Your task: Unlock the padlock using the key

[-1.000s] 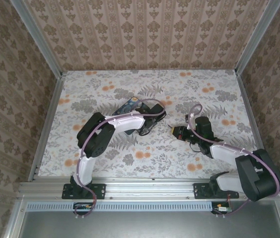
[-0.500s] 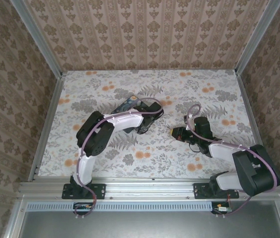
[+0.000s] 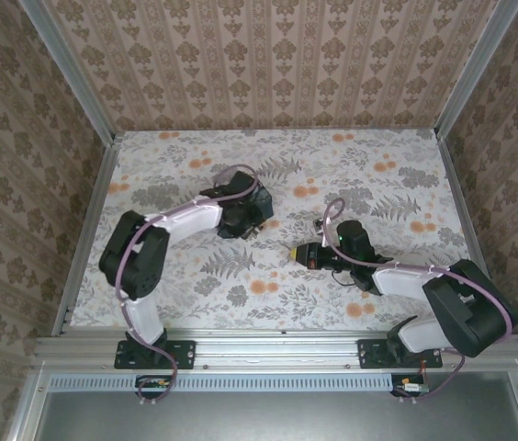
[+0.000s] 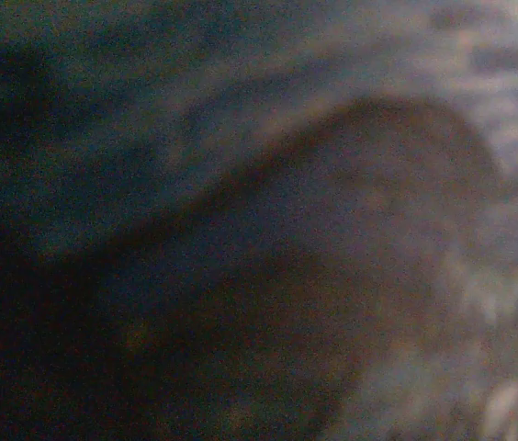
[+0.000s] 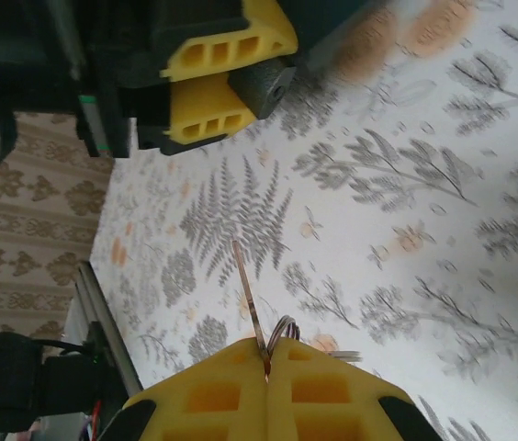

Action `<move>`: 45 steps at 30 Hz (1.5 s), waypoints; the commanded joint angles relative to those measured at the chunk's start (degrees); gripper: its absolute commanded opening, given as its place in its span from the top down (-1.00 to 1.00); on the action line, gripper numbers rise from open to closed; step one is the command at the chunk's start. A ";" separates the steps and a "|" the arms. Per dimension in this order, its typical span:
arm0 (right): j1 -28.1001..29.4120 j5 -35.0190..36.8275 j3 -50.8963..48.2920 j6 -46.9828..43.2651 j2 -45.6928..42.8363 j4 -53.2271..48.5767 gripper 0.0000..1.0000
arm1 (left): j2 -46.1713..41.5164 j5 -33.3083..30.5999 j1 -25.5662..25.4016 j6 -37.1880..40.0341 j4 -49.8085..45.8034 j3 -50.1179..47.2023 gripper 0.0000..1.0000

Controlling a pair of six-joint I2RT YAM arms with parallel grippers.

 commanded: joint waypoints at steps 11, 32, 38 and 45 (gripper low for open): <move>4.60 -0.66 8.93 11.20 9.10 16.76 1.00 | -11.41 25.33 6.36 0.13 9.66 -9.40 0.97; 5.85 3.39 8.12 8.68 10.23 13.00 1.00 | -13.94 29.74 8.82 -5.81 15.97 -14.39 1.00; 5.81 2.97 9.22 8.81 12.09 14.15 1.00 | -14.57 29.52 8.76 -6.65 16.76 -15.24 1.00; 5.45 2.81 8.87 9.53 13.31 16.87 1.00 | -14.78 29.44 8.76 -6.59 16.95 -15.48 1.00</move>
